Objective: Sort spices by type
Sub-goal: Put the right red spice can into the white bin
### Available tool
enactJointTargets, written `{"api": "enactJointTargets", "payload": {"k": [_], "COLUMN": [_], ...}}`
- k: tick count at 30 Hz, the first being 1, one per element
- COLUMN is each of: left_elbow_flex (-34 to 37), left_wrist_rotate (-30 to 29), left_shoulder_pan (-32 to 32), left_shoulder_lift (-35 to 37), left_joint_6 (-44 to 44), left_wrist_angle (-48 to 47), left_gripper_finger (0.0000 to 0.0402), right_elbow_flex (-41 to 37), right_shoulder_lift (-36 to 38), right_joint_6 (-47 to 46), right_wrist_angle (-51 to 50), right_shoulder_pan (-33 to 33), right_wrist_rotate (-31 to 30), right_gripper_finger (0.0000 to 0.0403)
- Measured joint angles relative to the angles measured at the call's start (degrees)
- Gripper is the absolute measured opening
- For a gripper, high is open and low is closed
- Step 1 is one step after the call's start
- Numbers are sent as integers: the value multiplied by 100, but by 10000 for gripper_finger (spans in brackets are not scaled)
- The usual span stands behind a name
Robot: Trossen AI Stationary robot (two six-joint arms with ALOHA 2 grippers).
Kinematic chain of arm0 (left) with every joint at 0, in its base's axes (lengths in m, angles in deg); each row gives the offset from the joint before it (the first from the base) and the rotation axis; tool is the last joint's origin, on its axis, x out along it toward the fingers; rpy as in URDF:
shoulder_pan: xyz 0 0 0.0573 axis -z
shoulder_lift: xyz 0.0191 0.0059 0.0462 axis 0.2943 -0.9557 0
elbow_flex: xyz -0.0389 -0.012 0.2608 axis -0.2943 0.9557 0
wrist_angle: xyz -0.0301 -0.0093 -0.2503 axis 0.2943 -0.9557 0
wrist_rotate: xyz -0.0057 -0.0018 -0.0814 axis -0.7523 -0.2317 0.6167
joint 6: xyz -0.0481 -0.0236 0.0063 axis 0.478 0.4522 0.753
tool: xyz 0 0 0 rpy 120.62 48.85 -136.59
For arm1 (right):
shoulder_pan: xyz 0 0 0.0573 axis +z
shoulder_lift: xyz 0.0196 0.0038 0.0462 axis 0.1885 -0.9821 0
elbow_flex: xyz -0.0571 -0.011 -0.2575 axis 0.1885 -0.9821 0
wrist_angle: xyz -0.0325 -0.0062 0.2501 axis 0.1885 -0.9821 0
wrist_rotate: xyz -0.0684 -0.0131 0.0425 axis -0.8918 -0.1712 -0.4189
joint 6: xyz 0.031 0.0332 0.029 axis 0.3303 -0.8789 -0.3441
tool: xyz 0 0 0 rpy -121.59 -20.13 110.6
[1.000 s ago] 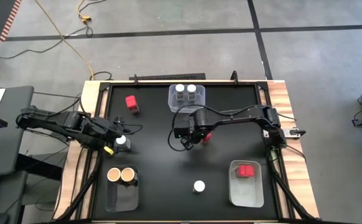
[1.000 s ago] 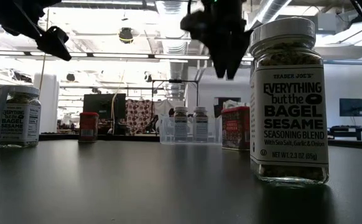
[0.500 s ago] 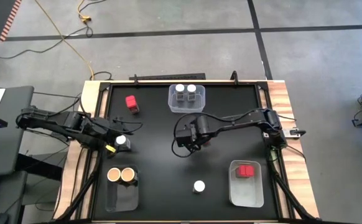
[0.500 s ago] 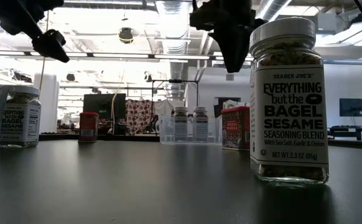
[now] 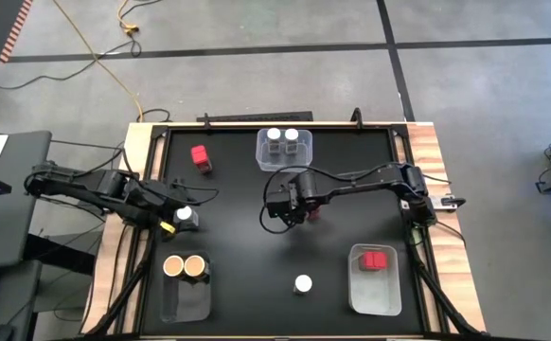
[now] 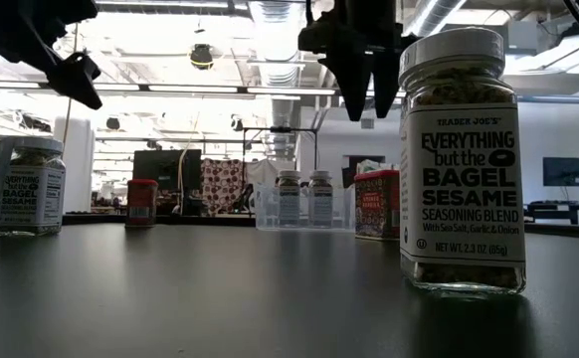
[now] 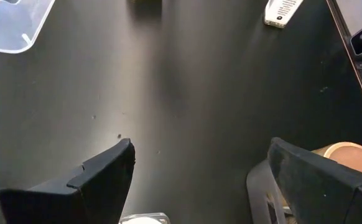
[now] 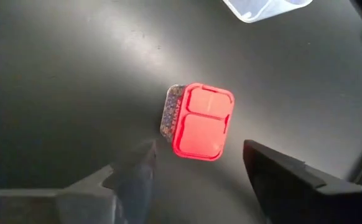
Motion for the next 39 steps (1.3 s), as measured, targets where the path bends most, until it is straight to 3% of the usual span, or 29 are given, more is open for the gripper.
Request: {"api": "enactJointTargets", "payload": {"k": [13,25,39], "left_elbow_flex": [0,0,0], "left_wrist_rotate": [0,2,2], "left_shoulder_pan": [0,2,2], "left_shoulder_lift": [0,0,0], "left_joint_6": [-18,-18,-20], "left_wrist_angle": [0,0,22], "left_gripper_finger": [353,353,353], "right_elbow_flex": [0,-35,-35], "right_shoulder_lift": [0,-2,-2], "right_joint_6": [-249,-357,-498], "right_wrist_angle": [-15,67,345], "right_shoulder_pan": [-66,-70,-462], "right_wrist_rotate": [4,-49,72], "right_gripper_finger": [306,387,392]}}
